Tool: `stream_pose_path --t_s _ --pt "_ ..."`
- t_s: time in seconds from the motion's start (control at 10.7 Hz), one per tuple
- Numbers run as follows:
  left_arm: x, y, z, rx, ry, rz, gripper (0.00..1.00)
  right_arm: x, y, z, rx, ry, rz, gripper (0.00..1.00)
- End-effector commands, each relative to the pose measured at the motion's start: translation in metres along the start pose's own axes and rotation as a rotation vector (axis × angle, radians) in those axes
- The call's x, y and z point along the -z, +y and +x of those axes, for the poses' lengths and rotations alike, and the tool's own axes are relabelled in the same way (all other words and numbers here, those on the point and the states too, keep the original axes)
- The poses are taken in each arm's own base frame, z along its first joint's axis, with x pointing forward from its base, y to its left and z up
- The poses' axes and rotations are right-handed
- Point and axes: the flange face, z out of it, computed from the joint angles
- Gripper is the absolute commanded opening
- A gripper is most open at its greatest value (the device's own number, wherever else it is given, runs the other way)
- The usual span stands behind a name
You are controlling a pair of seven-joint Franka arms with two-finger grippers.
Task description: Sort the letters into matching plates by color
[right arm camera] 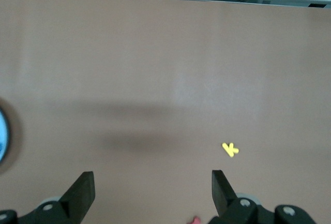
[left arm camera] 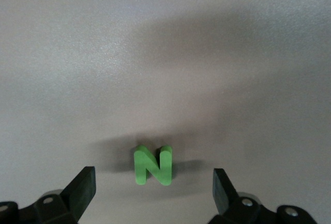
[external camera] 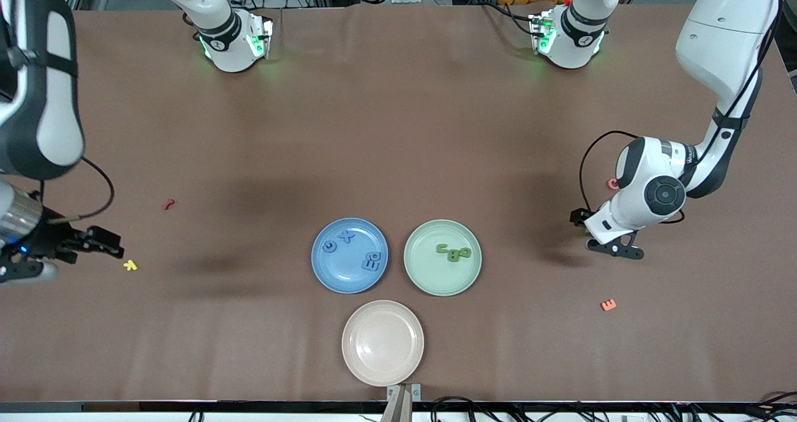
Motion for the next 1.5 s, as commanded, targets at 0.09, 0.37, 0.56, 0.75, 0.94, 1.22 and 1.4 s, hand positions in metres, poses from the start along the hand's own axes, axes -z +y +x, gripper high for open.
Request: stream_pose_path --t_s 0.09,0.37,0.56,0.75,0.94,1.22,1.4 --pt "-0.005 0.002 0.003 -0.004 0.001 -0.038 1.0 0.089 -0.007 -0.042 -0.001 -0.069 0.057 1.0" --pt "-0.007 0.003 0.004 0.007 0.004 -0.053 1.0 0.148 -0.024 -0.058 -0.115 -0.084 0.056 1.0" --pt "-0.011 0.002 0.004 0.01 0.008 -0.057 1.0 0.174 -0.054 -0.069 -0.163 -0.092 0.035 1.0" --pt "-0.013 -0.004 0.004 0.017 0.017 -0.059 1.0 0.198 -0.066 -0.078 -0.146 -0.125 0.04 1.0" --pt "-0.017 -0.003 0.004 0.016 0.013 -0.062 1.0 0.206 -0.069 -0.081 -0.144 -0.131 0.034 1.0" --pt "-0.017 -0.001 0.005 0.057 0.016 -0.068 0.25 0.199 -0.093 -0.076 -0.173 -0.125 -0.038 1.0" --pt "-0.015 0.006 0.006 0.144 0.014 -0.076 0.0 0.186 -0.094 -0.076 -0.171 -0.135 -0.041 1.0"
